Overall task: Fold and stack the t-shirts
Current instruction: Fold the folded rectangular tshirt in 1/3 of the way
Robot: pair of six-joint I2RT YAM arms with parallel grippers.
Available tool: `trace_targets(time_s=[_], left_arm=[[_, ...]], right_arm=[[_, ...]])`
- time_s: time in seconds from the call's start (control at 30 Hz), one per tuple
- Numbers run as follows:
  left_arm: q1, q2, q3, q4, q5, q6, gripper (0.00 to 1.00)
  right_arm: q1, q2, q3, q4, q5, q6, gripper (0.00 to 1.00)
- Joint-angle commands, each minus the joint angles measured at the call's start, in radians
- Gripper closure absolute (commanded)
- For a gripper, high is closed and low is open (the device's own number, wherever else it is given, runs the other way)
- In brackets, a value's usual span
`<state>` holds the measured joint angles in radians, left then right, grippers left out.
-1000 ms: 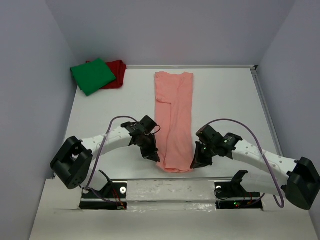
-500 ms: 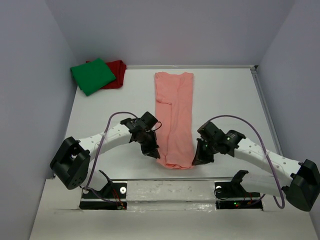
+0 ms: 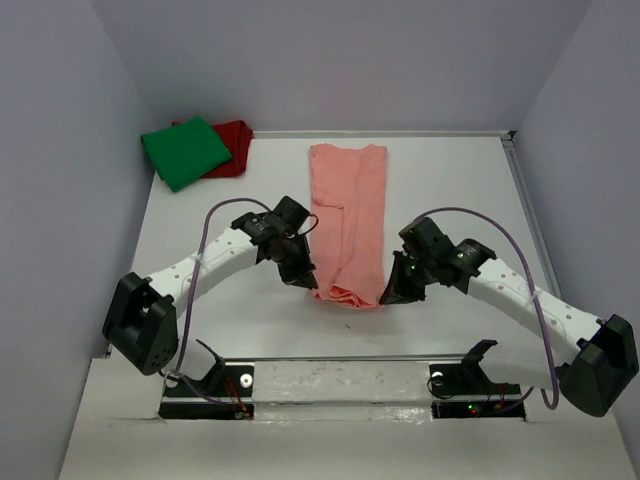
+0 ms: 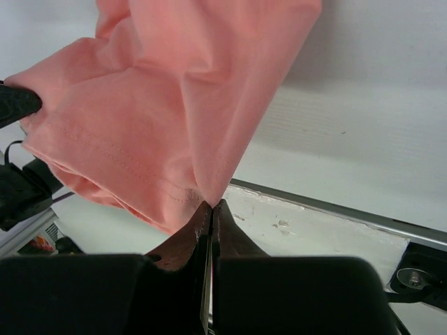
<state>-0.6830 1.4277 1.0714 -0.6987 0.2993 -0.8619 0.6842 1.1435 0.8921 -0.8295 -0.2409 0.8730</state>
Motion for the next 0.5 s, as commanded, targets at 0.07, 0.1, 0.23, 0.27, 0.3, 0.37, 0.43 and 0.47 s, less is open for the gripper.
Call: trace_targets(time_s=[0.07,0.1,0.23,0.27,0.3,0.37,0.43,0.47], left_arm=[[0.042,0.043,0.087,-0.061,-0.029,0.064,1.00],[0.048,0.049,0.103,-0.064,-0.029,0.078,1.00],[0.089,0.086,0.154,-0.085,-0.031,0.110,1.00],[0.095,0.102,0.176,-0.091,-0.032,0.116,1.00],[0.105,0.109,0.188,-0.094,-0.031,0.123,1.00],[0.128,0.138,0.215,-0.104,-0.034,0.141,1.00],[0.143,0.163,0.258,-0.110,-0.041,0.152,1.00],[0.149,0.195,0.278,-0.114,-0.052,0.167,1.00]], right_arm=[[-0.055,0.035,0.093,0.012,-0.035,-0.069,1.00],[-0.055,0.042,0.111,0.012,-0.037,-0.077,1.00],[-0.097,0.102,0.157,0.013,-0.061,-0.118,1.00],[-0.112,0.113,0.168,0.015,-0.066,-0.124,1.00],[-0.123,0.125,0.177,0.013,-0.070,-0.134,1.00],[-0.132,0.150,0.211,0.015,-0.087,-0.160,1.00],[-0.166,0.194,0.247,0.015,-0.104,-0.187,1.00],[-0.166,0.211,0.260,0.016,-0.109,-0.196,1.00]])
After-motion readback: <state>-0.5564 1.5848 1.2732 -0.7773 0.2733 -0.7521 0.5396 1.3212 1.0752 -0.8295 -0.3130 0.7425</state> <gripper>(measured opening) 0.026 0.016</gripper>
